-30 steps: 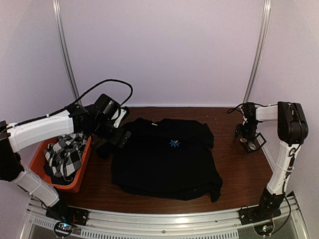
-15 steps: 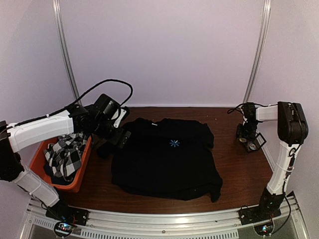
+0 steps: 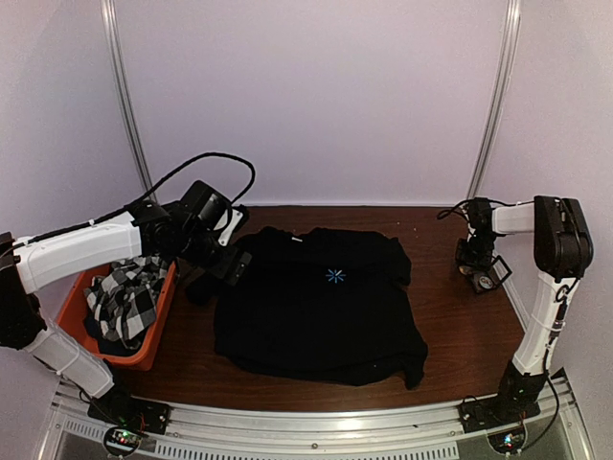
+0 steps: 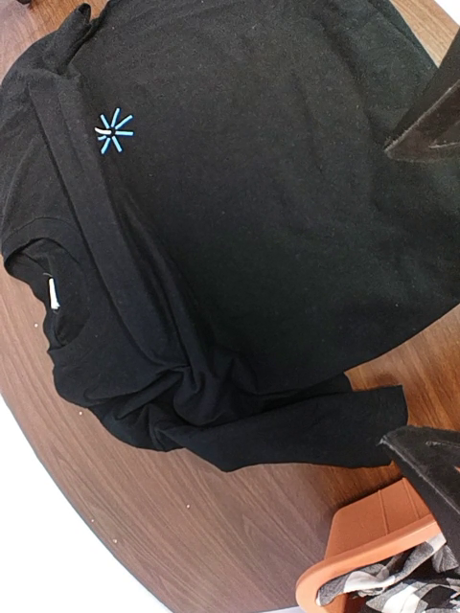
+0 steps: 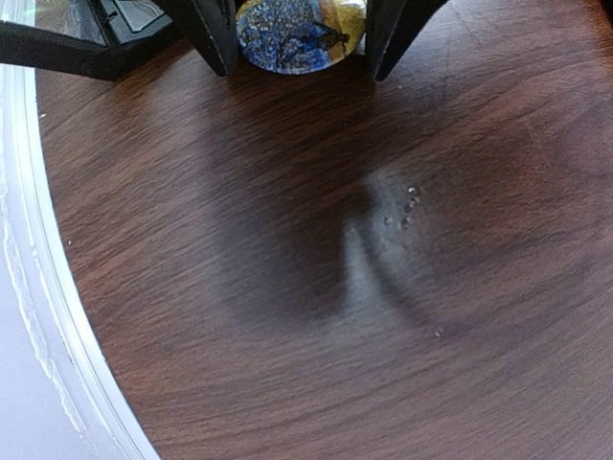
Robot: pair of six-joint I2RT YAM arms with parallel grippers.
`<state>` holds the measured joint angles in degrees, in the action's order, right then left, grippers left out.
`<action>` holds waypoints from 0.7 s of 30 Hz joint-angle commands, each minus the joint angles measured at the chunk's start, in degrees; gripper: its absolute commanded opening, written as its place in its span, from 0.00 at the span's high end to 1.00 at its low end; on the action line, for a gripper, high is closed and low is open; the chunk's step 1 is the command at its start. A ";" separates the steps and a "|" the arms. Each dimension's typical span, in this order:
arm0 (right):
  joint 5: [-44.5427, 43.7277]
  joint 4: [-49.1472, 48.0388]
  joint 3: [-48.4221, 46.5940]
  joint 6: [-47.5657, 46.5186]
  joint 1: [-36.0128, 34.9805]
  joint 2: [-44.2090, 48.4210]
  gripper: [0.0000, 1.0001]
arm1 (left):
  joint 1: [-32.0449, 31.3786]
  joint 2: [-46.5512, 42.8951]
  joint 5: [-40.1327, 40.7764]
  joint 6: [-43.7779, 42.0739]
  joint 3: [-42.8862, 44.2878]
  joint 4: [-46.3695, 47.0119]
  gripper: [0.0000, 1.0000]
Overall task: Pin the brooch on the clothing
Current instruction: Move the brooch from the brooch box.
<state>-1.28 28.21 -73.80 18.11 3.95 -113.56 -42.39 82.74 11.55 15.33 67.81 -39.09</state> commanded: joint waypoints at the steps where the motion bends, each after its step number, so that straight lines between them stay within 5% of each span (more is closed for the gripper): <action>1: 1.02 5.30 3.05 0.26 0.28 -1.88 0.58 | -0.17 0.05 -0.21 -0.78 -0.57 1.56 0.02; 21: 3.12 3.88 3.05 1.54 -2.61 -1.32 0.64 | -0.23 0.14 -0.26 -0.64 -0.57 1.56 0.02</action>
<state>-1.23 26.87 -72.82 18.37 3.20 -113.03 -42.39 82.74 11.55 15.31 67.81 -39.09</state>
